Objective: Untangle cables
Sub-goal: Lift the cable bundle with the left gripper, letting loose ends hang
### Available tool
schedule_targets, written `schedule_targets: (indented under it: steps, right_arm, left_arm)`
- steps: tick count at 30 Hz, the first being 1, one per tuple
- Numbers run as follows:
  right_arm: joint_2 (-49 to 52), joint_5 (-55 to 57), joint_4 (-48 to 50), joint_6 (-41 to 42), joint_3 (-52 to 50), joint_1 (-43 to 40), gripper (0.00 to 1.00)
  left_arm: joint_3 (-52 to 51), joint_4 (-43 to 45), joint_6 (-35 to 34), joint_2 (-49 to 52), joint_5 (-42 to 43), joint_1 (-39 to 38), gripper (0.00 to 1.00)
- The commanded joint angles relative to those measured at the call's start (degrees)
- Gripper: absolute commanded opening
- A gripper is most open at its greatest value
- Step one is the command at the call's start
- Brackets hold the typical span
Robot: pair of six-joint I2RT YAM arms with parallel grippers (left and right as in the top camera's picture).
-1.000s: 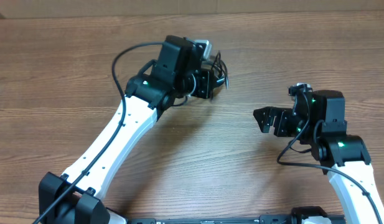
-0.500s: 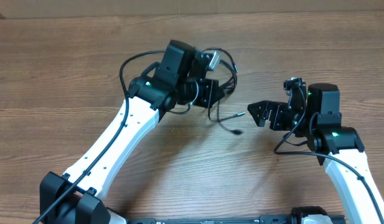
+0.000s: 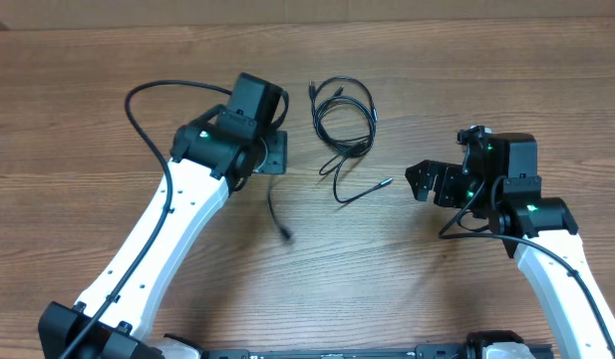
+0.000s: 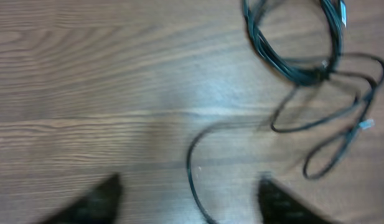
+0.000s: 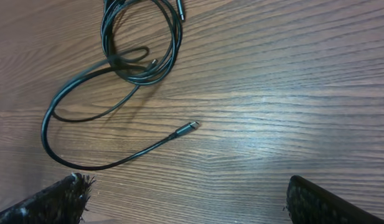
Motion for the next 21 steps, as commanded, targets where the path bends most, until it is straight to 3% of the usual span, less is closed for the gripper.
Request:
schedule_targets:
  steps: [1, 4, 10, 17, 21]
  right_arm:
    - [-0.15, 1.20, -0.20, 0.22, 1.66, 0.26, 1.00]
    - [-0.15, 1.20, -0.42, 0.22, 1.66, 0.26, 1.00]
    - [-0.15, 1.18, -0.61, 0.22, 1.66, 0.26, 1.00]
    - [-0.15, 1.20, -0.68, 0.22, 1.66, 0.26, 1.00]
    - [-0.15, 1.18, -0.87, 0.22, 1.66, 0.26, 1.00]
  left_arm:
    - [0.55, 2.56, -2.36, -0.76, -2.12, -0.15, 0.86]
    - [0.39, 8.48, -1.53, -0.20, 4.55, -0.59, 0.89]
    - [0.35, 18.99, 6.34, 5.25, 18.12, -2.82, 0.88]
    - [0.35, 25.33, 14.29, 14.40, 22.16, -7.76, 0.91]
    - [0.35, 27.21, 15.32, 20.00, 21.59, -10.01, 0.89]
